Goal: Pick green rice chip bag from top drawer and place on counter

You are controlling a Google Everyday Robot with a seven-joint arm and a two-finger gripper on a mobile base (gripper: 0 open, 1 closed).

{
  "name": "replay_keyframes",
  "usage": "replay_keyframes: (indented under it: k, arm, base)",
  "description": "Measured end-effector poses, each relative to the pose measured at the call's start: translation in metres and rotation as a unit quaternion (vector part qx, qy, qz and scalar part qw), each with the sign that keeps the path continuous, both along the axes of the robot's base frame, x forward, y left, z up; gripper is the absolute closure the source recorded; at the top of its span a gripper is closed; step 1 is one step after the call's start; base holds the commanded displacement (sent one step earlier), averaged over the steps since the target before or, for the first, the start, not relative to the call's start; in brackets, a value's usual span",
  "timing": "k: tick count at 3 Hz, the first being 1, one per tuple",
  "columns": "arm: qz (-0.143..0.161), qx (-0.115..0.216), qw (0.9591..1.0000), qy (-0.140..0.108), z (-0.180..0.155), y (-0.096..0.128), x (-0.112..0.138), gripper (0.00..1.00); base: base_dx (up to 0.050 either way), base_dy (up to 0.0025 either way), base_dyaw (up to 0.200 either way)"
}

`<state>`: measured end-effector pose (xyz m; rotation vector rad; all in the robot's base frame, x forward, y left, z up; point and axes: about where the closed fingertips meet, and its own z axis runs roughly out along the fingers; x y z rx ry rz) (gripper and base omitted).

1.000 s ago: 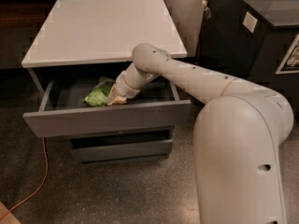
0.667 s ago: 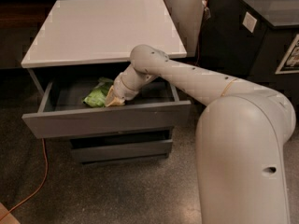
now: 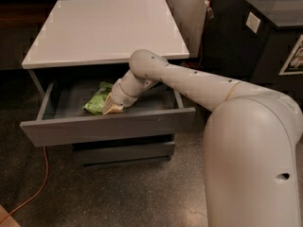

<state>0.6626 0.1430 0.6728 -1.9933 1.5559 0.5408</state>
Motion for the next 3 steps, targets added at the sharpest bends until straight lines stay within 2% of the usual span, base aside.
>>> replay_keyframes:
  k: [1, 2, 3]
  arm:
    - [0.004, 0.004, 0.9999, 0.009, 0.001, 0.003, -0.012, 1.00]
    - [0.014, 0.014, 0.9993, 0.033, 0.004, 0.010, -0.047, 1.00]
    - [0.016, 0.012, 0.9994, 0.029, 0.009, 0.010, -0.053, 1.00]
  base:
    - [0.000, 0.00000, 0.000]
    - [0.000, 0.00000, 0.000]
    - [0.000, 0.00000, 0.000]
